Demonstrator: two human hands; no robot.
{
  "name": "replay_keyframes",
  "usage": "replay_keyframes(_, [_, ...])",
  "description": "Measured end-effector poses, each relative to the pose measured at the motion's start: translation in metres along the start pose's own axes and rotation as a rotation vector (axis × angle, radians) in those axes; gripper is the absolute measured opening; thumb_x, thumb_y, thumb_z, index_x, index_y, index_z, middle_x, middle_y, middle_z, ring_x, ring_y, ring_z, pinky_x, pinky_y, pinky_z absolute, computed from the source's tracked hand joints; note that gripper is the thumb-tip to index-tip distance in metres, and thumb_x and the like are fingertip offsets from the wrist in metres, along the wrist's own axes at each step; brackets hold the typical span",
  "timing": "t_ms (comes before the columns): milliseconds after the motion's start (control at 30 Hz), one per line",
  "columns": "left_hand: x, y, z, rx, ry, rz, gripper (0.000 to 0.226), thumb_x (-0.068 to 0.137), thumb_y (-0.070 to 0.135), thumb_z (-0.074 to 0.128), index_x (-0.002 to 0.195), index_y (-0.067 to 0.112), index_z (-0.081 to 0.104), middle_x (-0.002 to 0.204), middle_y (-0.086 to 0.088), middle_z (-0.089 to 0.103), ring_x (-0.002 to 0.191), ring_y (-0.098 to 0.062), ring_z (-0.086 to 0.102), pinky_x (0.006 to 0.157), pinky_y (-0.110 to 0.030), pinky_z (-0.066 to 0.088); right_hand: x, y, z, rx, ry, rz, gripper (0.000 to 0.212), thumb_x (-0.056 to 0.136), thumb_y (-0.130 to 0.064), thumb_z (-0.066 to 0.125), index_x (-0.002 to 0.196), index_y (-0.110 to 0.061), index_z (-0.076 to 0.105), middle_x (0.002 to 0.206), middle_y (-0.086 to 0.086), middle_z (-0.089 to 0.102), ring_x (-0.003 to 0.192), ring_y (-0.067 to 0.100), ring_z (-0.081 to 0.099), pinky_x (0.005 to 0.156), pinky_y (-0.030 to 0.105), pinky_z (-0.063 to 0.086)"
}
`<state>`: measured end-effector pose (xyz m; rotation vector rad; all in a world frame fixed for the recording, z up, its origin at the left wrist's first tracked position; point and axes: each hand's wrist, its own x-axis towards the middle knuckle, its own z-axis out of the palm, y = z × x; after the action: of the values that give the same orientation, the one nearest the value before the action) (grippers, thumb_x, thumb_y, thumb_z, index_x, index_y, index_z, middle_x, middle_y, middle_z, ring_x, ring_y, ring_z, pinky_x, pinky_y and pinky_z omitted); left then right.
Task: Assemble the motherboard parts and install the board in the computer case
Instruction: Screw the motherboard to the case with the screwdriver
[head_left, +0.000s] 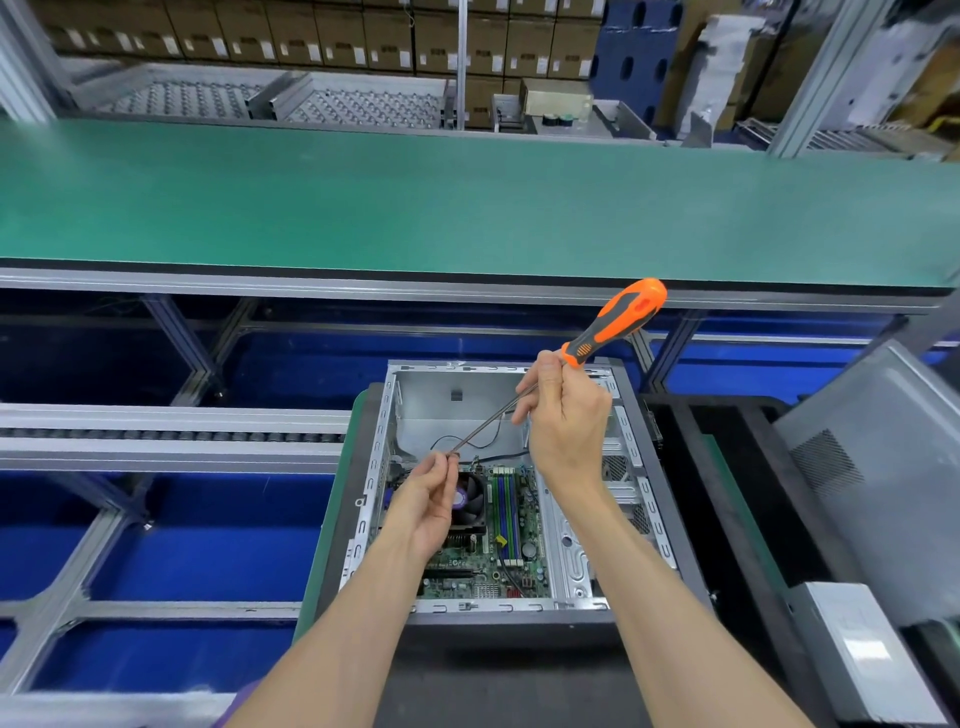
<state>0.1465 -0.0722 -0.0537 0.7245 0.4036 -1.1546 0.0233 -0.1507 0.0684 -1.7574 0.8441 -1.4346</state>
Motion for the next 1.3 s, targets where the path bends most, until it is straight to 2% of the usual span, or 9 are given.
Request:
replay_keyframes(100, [-0.0005,0.0001,0.0001,-0.018,0.001,0.029,0.010,0.093,-0.004,0.057,0.099,0.000,0.063,0.090,-0.013,0.072,0.078,-0.018,0.074,0.068,-0.022,0.061,-0.0005,-0.0010,0.0010,0.023,0.006,0.019,0.043,0.106,-0.029,0.038,0.074,-0.010,0.059,0.060,-0.002,0.060,0.046,0.014,0.062,0.050,0.024,0.047])
replay_keyframes(200, [-0.0011,0.0000,0.0005,-0.041,-0.001,0.039,0.007,0.093,-0.004,0.059,0.095,0.001,0.064,0.081,-0.010,0.074,0.081,-0.017,0.073,0.067,-0.021,0.060,-0.0006,-0.0024,0.0018,0.042,0.009,0.037,0.044,0.106,-0.029,0.038,0.074,-0.009,0.059,0.061,0.000,0.060,0.046,0.015,0.062,0.050,0.028,0.049])
replay_keyframes(367, [-0.0018,-0.0001,0.0021,-0.082,-0.007,0.039,0.009,0.092,-0.001,0.060,0.100,0.000,0.064,0.081,-0.009,0.075,0.089,-0.018,0.071,0.064,-0.020,0.060,0.0007,-0.0030,0.0019,0.053,0.026,0.074,0.048,0.105,-0.030,0.038,0.075,-0.001,0.061,0.061,0.004,0.061,0.046,0.018,0.062,0.050,0.036,0.050])
replay_keyframes(567, [-0.0021,0.0013,0.0027,-0.098,-0.017,0.040,0.008,0.091,0.003,0.063,0.099,0.001,0.065,0.083,-0.010,0.074,0.077,-0.015,0.075,0.059,-0.019,0.058,0.0041,-0.0028,0.0009,0.066,0.045,0.083,0.047,0.106,-0.030,0.038,0.075,-0.003,0.060,0.063,0.005,0.062,0.045,0.018,0.062,0.047,0.029,0.047])
replay_keyframes(733, [0.0005,0.0008,0.0026,-0.034,-0.023,0.072,0.011,0.090,0.003,0.064,0.101,0.003,0.064,0.084,-0.006,0.073,0.086,-0.015,0.072,0.062,-0.019,0.058,0.0081,-0.0007,0.0004,0.055,0.043,0.106,0.047,0.106,-0.032,0.037,0.075,-0.004,0.058,0.062,0.004,0.061,0.045,0.019,0.063,0.048,0.025,0.043])
replay_keyframes(900, [-0.0020,0.0014,0.0041,-0.068,-0.039,0.073,0.009,0.088,0.002,0.065,0.096,-0.001,0.065,0.084,-0.010,0.074,0.080,-0.018,0.075,0.064,-0.022,0.060,0.0085,0.0011,-0.0015,0.036,0.056,0.088,0.044,0.107,-0.028,0.037,0.076,-0.005,0.058,0.064,0.004,0.062,0.046,0.017,0.064,0.047,0.019,0.042])
replay_keyframes(1300, [-0.0005,0.0039,0.0016,-0.020,-0.012,0.072,0.010,0.091,0.003,0.063,0.101,0.002,0.066,0.079,-0.007,0.075,0.076,-0.013,0.075,0.063,-0.019,0.059,0.0071,-0.0011,0.0078,0.031,0.008,0.092,0.042,0.107,-0.026,0.039,0.076,-0.005,0.059,0.065,0.005,0.062,0.047,0.016,0.066,0.048,0.017,0.042])
